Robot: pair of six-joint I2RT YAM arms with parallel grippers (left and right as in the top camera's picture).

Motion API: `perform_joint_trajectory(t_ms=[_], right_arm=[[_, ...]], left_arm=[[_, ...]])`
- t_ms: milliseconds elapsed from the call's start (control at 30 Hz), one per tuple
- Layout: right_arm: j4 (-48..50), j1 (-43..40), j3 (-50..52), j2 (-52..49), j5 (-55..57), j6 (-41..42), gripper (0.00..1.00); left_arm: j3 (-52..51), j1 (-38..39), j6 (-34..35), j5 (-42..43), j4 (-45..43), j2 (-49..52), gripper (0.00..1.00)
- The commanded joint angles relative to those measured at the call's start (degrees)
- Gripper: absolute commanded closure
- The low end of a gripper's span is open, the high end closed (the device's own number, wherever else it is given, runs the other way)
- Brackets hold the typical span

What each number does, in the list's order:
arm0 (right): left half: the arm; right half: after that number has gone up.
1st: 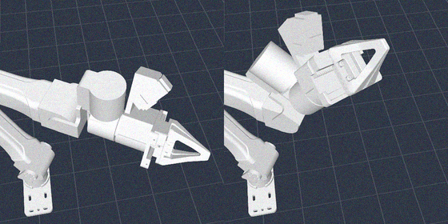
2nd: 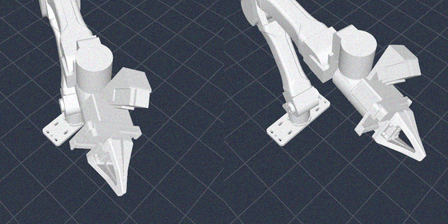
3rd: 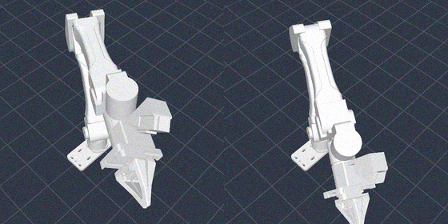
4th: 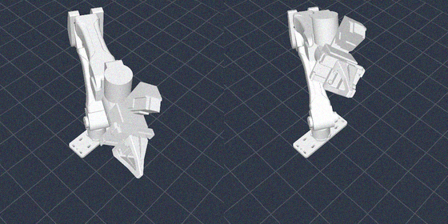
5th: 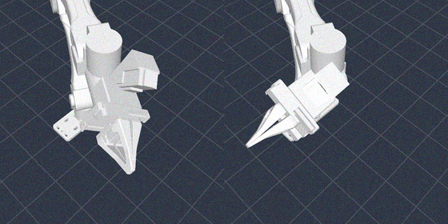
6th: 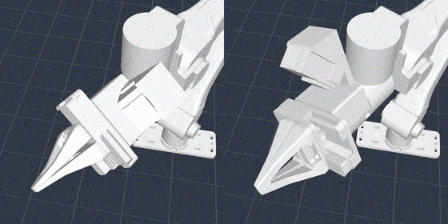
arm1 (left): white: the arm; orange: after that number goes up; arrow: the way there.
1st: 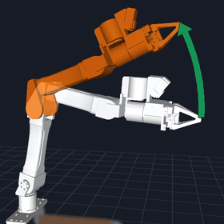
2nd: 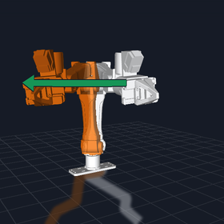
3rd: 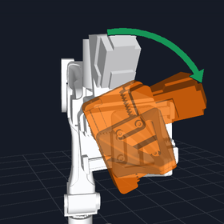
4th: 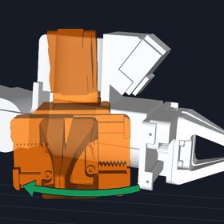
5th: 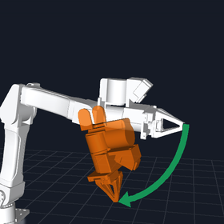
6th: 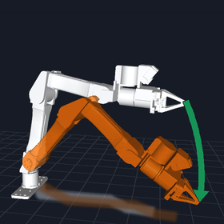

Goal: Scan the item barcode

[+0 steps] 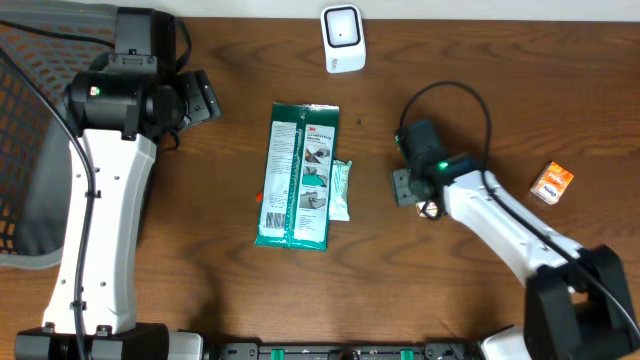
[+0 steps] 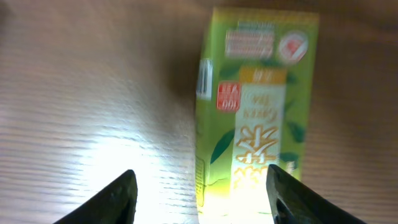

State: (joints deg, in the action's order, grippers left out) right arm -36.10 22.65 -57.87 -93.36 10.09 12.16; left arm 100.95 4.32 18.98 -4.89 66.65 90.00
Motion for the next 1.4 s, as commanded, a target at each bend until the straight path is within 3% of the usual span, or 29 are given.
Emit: perform_joint_trajectory(t_ms=[0,100,267,467,733,1067,1200,1367], right_arm=[[-2.7,-3.8,-4.5,4.5,-6.3,0.5,0.31],[-5.0,-8.0,-5.2,5.4,-12.9,-1.4,0.3],[-8.7,-16.1,-5.2,4.2,-24.0,-6.0,0.36],[-10.5,-22.0,-5.1,0.5,-27.8,-9.5,0.42],[-10.6,-22.9,-5.0,-7.7,-31.4,-12.5,0.48],[-9.3,-23.9,-5.4,-6.6,-32.7,-12.7,0.46],[-9.3,-26.0,-6.1,-5.8,-39.2,-14.8,0.46],[-9.3,-28.8,-6.2,-5.2,-44.0,-14.9,0.45]], left_arm=[[0.3,-0.2,-1.0,-0.7,0.2,0.2,0.15],[0.3,-0.2,-1.0,-0.7,0.2,0.2,0.15],[0.3,-0.2,-1.0,-0.7,0.2,0.2,0.15],[0.3,-0.2,-1.0,-0.7,0.2,0.2,0.15],[0.3,-0.2,-1.0,-0.7,0.2,0.2,0.15],[0.3,-0.2,-1.0,-0.7,0.2,0.2,0.15],[0.3,-0.2,-0.9,-0.7,-6.4,0.2,0.15],[0.3,-0.2,-0.9,1.0,-6.0,0.2,0.16]])
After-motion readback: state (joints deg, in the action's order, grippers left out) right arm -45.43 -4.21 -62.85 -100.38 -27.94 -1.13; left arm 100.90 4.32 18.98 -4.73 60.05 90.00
